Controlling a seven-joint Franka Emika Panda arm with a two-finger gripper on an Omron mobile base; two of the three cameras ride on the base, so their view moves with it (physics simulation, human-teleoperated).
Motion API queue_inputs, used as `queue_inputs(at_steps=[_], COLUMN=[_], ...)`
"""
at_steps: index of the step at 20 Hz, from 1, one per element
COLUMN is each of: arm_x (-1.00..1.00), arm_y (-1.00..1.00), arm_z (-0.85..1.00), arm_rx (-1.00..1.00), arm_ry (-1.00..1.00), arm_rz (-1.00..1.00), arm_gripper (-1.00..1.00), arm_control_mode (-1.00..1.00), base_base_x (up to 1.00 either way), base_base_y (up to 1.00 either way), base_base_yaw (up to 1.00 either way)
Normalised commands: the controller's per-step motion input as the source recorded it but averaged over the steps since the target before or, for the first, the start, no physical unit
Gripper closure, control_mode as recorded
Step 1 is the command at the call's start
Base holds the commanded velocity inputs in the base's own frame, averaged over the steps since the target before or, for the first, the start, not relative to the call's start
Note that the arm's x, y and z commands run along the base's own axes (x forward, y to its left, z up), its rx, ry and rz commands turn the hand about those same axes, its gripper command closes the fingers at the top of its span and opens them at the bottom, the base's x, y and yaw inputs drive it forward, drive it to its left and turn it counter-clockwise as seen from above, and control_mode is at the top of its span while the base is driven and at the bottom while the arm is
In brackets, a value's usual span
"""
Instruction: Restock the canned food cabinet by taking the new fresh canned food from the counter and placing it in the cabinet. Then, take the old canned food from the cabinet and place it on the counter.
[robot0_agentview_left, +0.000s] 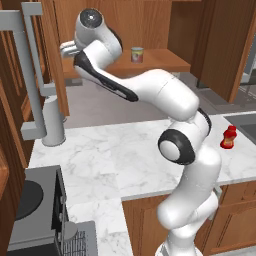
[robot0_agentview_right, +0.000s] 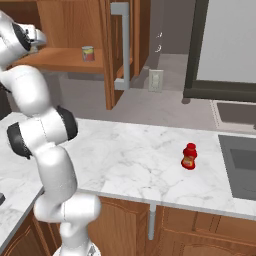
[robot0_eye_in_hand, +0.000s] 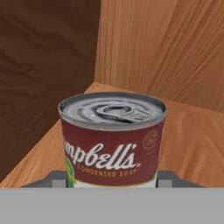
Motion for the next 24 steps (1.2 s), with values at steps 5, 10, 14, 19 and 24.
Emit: queue_inputs(at_steps=[5,10,14,19,24], arm_x=[-1.00,-1.00,-1.00,-1.00,-1.00], arm_y=[-0.53,-0.95,-1.00,-0.97,-0.45], arm_z=[0.02,0.00,0.00,-0.54,-1.00], arm_rx=[0.02,0.03,0.01,-0.02,-0.21], arm_ry=[-0.17,-0.03,0.07,0.24,0.45], arm_rz=[0.00,0.00,0.00,0.00,0.02], arm_gripper=[1.00,1.00,1.00,1.00,1.00], arm_control_mode=[-1.00,-1.00,-1.00,-1.00,-1.00], base_base_x=[0.00,0.00,0.00,0.00,0.00], base_base_y=[0.00,0.00,0.00,0.00,0.00], base_base_yaw=[0.00,0.00,0.00,0.00,0.00])
